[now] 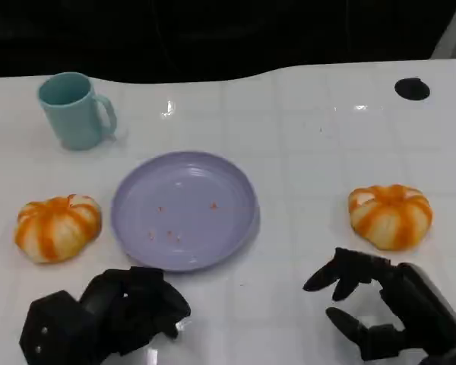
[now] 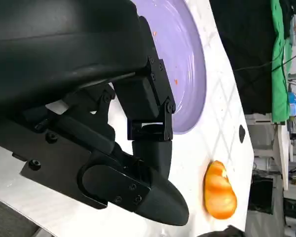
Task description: Grasp the bread from the table and place it into the plate.
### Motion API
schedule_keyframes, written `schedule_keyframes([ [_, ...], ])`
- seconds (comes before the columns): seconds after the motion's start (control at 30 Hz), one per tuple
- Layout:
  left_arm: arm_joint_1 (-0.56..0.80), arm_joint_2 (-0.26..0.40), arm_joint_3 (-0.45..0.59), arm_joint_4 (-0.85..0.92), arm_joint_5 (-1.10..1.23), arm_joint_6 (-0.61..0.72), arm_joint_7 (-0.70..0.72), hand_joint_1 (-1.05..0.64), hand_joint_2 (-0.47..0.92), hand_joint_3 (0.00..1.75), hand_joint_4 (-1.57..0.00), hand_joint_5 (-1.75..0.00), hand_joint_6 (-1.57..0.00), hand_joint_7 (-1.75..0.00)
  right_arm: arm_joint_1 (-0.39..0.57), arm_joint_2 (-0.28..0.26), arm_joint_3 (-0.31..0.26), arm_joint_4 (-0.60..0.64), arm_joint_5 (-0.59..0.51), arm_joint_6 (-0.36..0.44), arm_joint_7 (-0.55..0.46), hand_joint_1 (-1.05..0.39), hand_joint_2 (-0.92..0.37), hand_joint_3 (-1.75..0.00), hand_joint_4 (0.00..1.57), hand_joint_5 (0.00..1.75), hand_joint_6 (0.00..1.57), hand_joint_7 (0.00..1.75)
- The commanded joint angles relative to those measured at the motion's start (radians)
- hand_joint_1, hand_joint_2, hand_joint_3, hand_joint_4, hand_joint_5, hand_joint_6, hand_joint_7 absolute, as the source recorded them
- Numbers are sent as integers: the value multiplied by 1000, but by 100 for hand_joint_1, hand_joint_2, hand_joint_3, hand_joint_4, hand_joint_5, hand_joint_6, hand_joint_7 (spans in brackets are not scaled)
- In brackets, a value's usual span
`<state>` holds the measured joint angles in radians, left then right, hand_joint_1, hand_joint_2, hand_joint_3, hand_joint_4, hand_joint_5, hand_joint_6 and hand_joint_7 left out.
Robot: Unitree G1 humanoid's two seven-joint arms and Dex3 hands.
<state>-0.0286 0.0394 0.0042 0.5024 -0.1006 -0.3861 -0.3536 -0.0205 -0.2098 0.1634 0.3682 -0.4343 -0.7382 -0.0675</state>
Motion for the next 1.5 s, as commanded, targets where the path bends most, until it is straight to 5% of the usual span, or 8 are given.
schedule_keyframes([
  [0.03, 3, 13, 6, 3, -2, -7, 1, -105, 87, 0, -86, -153, -127, -77, 9, -42, -18, -54, -41, -6, -41, -29, -48, -82, 24, 100, 35, 72],
  [0.33, -1, 9, 4, 3, 2, -2, 9, -105, 86, 0, -87, -154, -128, -77, 9, -88, -24, -146, -128, 21, -75, -33, -65, -44, 0, 70, 21, 47],
  [0.57, 1, 12, 0, -2, 13, -1, 18, -105, 87, 0, -87, -153, -128, -77, 27, -128, -43, -309, -223, 151, -56, -36, -73, -14, 0, 52, 19, 28],
  [0.97, 0, 18, -2, 9, 30, -25, 23, -105, 87, 0, -87, -155, -128, -78, 31, -160, -22, -543, -492, 491, 16, -43, -72, -5, 0, 35, 15, 20],
  [1.5, 12, 17, 3, -6, 30, -22, 23, -105, 87, 0, -86, -155, -127, -80, -95, -168, 72, -450, -625, 685, 46, -51, -77, -2, 0, 36, 19, 14],
])
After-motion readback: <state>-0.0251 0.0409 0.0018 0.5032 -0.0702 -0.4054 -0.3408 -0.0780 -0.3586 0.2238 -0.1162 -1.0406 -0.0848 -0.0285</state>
